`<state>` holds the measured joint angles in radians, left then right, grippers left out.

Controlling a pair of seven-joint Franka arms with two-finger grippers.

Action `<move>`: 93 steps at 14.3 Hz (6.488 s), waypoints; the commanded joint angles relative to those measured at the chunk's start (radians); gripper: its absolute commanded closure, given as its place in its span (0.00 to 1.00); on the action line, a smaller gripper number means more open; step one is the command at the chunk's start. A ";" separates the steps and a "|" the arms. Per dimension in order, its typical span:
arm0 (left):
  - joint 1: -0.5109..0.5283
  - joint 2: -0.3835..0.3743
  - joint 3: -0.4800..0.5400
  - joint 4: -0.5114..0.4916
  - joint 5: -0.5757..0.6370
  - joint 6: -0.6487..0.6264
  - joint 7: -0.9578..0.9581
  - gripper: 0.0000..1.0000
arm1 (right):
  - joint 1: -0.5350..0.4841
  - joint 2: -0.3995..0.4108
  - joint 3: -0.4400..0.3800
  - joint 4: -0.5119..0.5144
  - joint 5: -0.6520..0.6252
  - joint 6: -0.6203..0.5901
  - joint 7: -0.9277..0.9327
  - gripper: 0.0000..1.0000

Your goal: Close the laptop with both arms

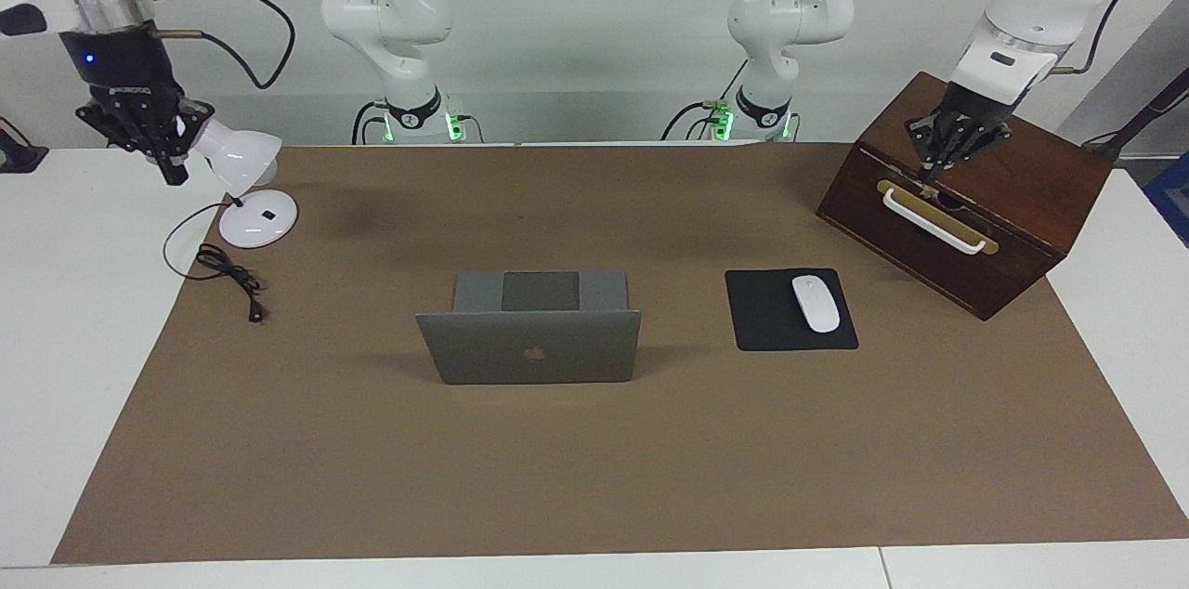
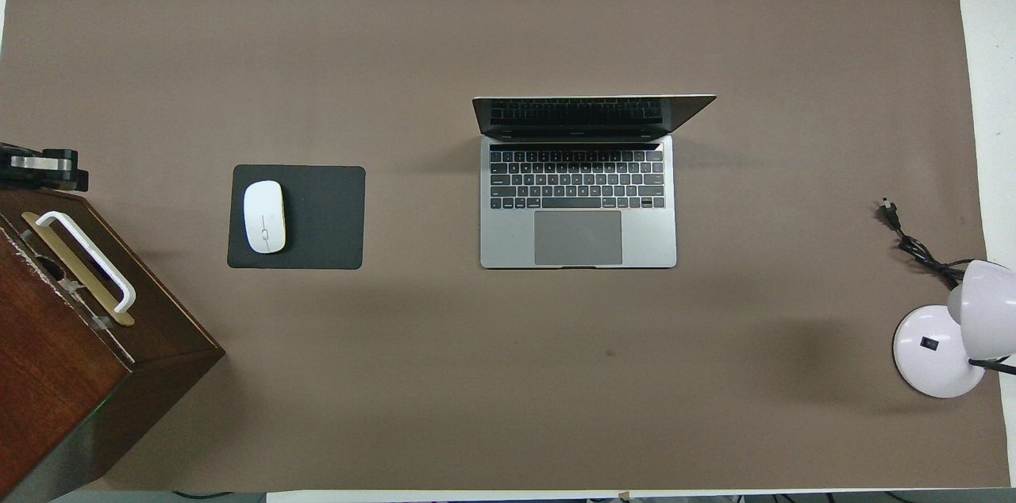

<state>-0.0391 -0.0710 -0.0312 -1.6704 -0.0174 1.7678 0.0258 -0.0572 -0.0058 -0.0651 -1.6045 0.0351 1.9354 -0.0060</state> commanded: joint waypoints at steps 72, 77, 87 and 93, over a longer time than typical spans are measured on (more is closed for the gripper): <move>-0.664 0.370 0.013 -0.848 -0.091 1.734 0.217 1.00 | 0.399 0.320 0.021 -0.015 -0.006 -0.091 0.618 1.00; -0.664 0.372 0.013 -0.858 -0.091 1.736 0.226 1.00 | 0.367 0.300 0.019 -0.052 0.037 -0.158 0.563 1.00; -0.664 0.382 0.014 -0.868 -0.091 1.734 0.226 1.00 | 0.365 0.293 0.019 -0.173 0.037 -0.030 0.554 1.00; -0.664 0.384 0.014 -0.867 -0.091 1.734 0.226 1.00 | 0.372 0.297 0.019 -0.229 0.037 0.049 0.555 1.00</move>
<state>-0.6939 0.2903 -0.0346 -2.4820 -0.1038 3.5179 0.2303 0.3201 0.3168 -0.0490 -1.7765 0.0425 1.9432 0.5769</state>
